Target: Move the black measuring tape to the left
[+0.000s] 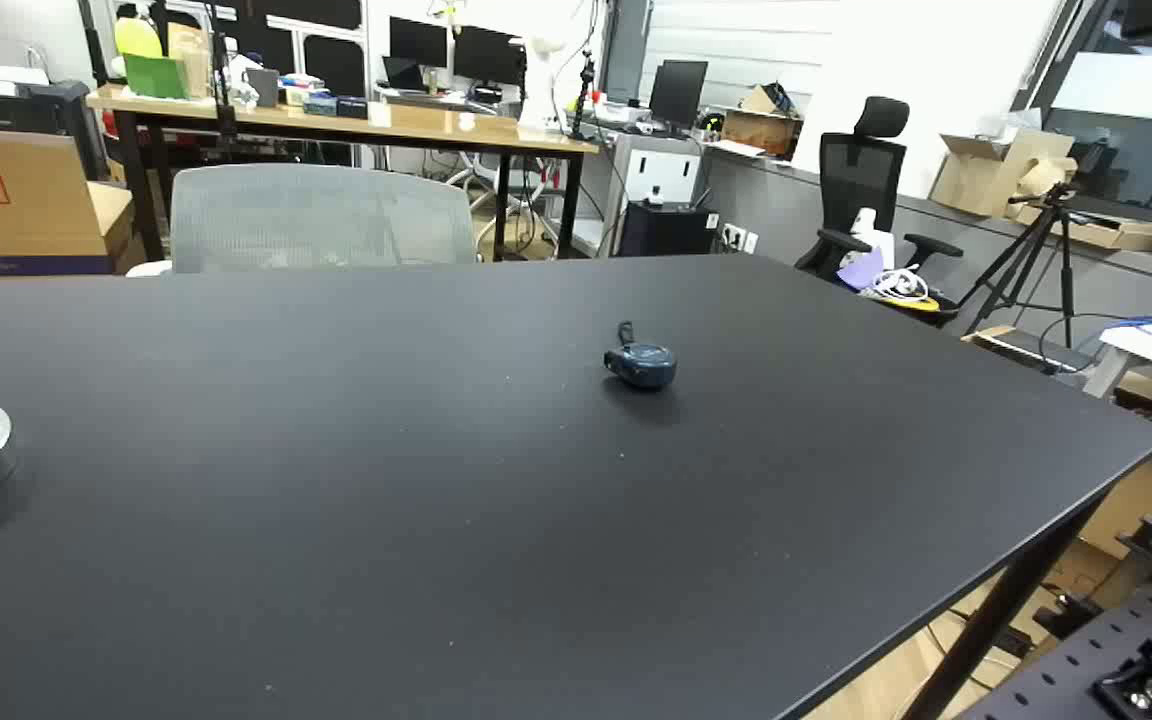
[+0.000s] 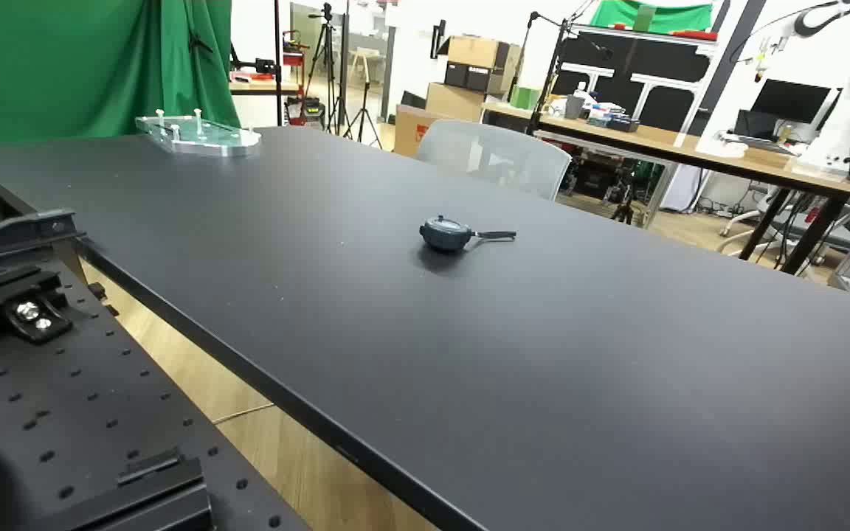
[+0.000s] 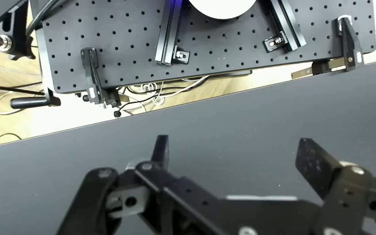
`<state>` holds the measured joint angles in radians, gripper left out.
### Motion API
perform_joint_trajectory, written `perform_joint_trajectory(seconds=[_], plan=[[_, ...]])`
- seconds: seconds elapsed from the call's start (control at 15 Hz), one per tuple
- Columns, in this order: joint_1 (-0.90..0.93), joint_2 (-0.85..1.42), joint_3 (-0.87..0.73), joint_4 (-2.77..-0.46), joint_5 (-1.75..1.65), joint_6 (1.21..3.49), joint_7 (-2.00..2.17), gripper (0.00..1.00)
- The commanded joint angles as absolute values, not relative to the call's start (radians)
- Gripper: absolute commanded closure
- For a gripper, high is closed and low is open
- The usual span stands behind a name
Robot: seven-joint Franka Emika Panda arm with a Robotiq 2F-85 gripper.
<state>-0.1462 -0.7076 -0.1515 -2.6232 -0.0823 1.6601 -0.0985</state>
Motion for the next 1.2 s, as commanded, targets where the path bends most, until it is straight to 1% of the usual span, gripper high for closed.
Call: perform_joint_trajectory(seconds=[0.0, 0.93, 1.13], plan=[[-0.144, -0.707, -0.154, -2.621, -0.083, 1.657, -0.097, 0.00], [-0.144, -0.707, -0.154, -2.621, -0.083, 1.658, -0.097, 0.00], [-0.146, -0.650, -0.140, -2.609, -0.120, 1.789, -0.081, 0.00]])
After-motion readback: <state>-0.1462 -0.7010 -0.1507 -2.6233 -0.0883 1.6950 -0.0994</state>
